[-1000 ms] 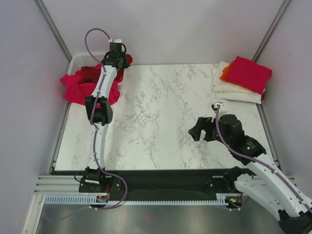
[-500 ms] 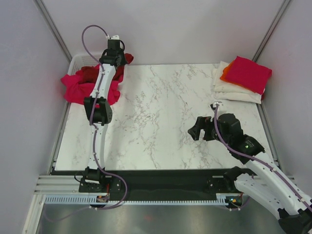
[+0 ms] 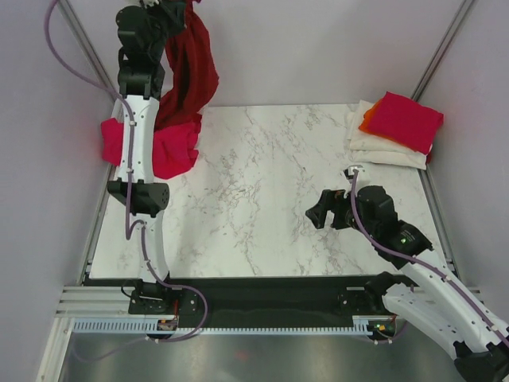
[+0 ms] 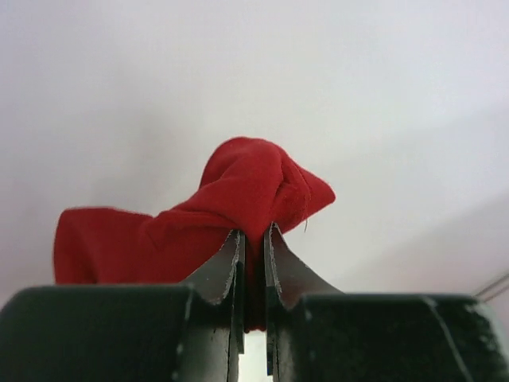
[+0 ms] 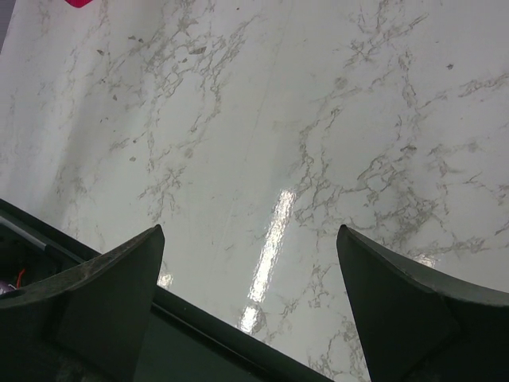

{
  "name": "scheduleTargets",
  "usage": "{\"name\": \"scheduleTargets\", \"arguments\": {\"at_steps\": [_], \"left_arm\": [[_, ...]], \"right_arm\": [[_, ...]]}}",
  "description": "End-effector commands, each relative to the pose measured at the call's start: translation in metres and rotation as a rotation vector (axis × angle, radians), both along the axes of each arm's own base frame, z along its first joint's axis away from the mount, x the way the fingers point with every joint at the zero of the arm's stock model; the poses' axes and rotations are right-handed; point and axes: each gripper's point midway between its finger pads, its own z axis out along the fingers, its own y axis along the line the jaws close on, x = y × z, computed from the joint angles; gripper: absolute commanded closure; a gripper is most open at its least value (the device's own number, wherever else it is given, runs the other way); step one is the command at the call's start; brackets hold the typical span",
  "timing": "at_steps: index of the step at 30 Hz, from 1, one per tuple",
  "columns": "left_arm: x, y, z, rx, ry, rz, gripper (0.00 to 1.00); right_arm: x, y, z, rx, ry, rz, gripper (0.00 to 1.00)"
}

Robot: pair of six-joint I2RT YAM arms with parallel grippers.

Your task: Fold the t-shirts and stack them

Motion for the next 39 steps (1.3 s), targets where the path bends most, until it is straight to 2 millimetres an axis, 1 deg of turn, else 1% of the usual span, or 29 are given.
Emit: {"name": "scheduleTargets", "arguments": {"at_steps": [1, 4, 7, 11, 12, 14, 15, 17, 18, 19, 20, 21, 22, 23, 24, 25, 26, 27, 28, 29, 30, 31, 32, 34, 35, 36, 37, 38, 39], "left_arm": [[-0.105, -0.027, 0.168, -0.049, -0.506, -0.203, 0.98], [-0.153, -0.018, 0.213, -0.053, -0.634, -0.183, 0.98], [-0.180, -0.025, 0.225, -0.060, -0.638, -0.248, 0.98], [-0.196, -0.049, 0.210, -0.075, -0.522, -0.395, 0.98], [-0.195, -0.064, 0.192, -0.079, -0.424, -0.442, 0.98], [-0.208, -0.082, 0.178, -0.055, -0.340, -0.476, 0.98], [-0.218, -0.114, 0.153, -0.028, -0.238, -0.546, 0.98], [-0.226, -0.147, 0.123, 0.086, -0.170, -0.585, 0.96], [-0.249, -0.173, 0.112, 0.116, -0.131, -0.628, 0.94], [-0.252, -0.185, 0.082, 0.182, -0.040, -0.638, 0.88], [-0.249, -0.201, 0.039, 0.229, 0.084, -0.661, 0.83], [-0.269, -0.214, 0.023, 0.255, 0.135, -0.705, 0.74], [-0.279, -0.221, -0.003, 0.285, 0.210, -0.748, 0.38], [-0.280, -0.234, -0.070, 0.339, 0.374, -0.792, 0.04], [-0.293, -0.241, -0.096, 0.368, 0.434, -0.821, 0.00], [-0.302, -0.236, -0.110, 0.398, 0.462, -0.817, 0.00], [-0.304, -0.231, -0.161, 0.449, 0.582, -0.791, 0.00], [-0.297, -0.215, -0.179, 0.486, 0.620, -0.685, 0.00], [-0.297, -0.201, -0.184, 0.498, 0.631, -0.621, 0.00], [-0.288, -0.174, -0.206, 0.551, 0.678, -0.487, 0.00], [-0.284, -0.160, -0.210, 0.566, 0.682, -0.423, 0.00], [-0.283, -0.140, -0.202, 0.554, 0.665, -0.358, 0.00], [-0.269, -0.109, -0.216, 0.542, 0.699, -0.258, 0.00], [-0.260, -0.075, -0.236, 0.475, 0.762, -0.198, 0.00], [-0.252, -0.060, -0.235, 0.429, 0.751, -0.171, 0.00], [-0.239, -0.031, -0.242, 0.408, 0.764, -0.102, 0.00], [-0.233, -0.018, -0.250, 0.412, 0.772, -0.058, 0.00], [-0.225, 0.006, -0.273, 0.428, 0.824, 0.026, 0.00], [-0.211, 0.013, -0.276, 0.424, 0.792, 0.061, 0.00]], "right_arm": [[0.001, 0.003, 0.011, 0.044, -0.043, 0.004, 0.02], [-0.002, 0.001, 0.010, 0.051, -0.046, -0.001, 0.02], [-0.002, 0.000, 0.014, 0.062, -0.057, -0.014, 0.02], [0.002, -0.012, 0.031, 0.054, -0.105, -0.078, 0.02], [0.004, -0.016, 0.036, 0.050, -0.121, -0.100, 0.02], [0.008, -0.035, 0.058, 0.039, -0.179, -0.192, 0.02], [0.009, -0.040, 0.072, 0.051, -0.209, -0.217, 0.02], [0.010, -0.059, 0.085, 0.034, -0.252, -0.310, 0.02], [0.010, -0.066, 0.095, 0.039, -0.274, -0.345, 0.02], [0.009, -0.073, 0.096, 0.026, -0.276, -0.371, 0.02], [0.010, -0.085, 0.098, 0.006, -0.286, -0.432, 0.02], [0.010, -0.090, 0.102, 0.004, -0.289, -0.460, 0.02], [0.010, -0.095, 0.097, -0.023, -0.270, -0.482, 0.02], [0.010, -0.103, 0.097, -0.045, -0.269, -0.525, 0.02], [0.010, -0.105, 0.096, -0.051, -0.258, -0.540, 0.02], [0.010, -0.107, 0.090, -0.077, -0.237, -0.548, 0.02], [0.011, -0.107, 0.088, -0.083, -0.229, -0.551, 0.02], [0.011, -0.105, 0.084, -0.087, -0.215, -0.540, 0.02], [0.012, -0.103, 0.080, -0.090, -0.204, -0.537, 0.02], [0.012, -0.100, 0.077, -0.089, -0.193, -0.527, 0.02], [0.012, -0.095, 0.072, -0.082, -0.178, -0.503, 0.02], [0.014, -0.091, 0.067, -0.082, -0.162, -0.492, 0.02], [0.014, -0.088, 0.065, -0.077, -0.153, -0.480, 0.02], [0.015, -0.080, 0.055, -0.067, -0.122, -0.456, 0.02], [0.015, -0.078, 0.051, -0.063, -0.111, -0.451, 0.02], [0.015, -0.076, 0.044, -0.067, -0.098, -0.443, 0.02], [0.016, -0.072, 0.041, -0.061, -0.089, -0.430, 0.02], [0.016, -0.071, 0.038, -0.058, -0.082, -0.430, 0.02], [0.016, -0.070, 0.032, -0.060, -0.070, -0.426, 0.02]]}}
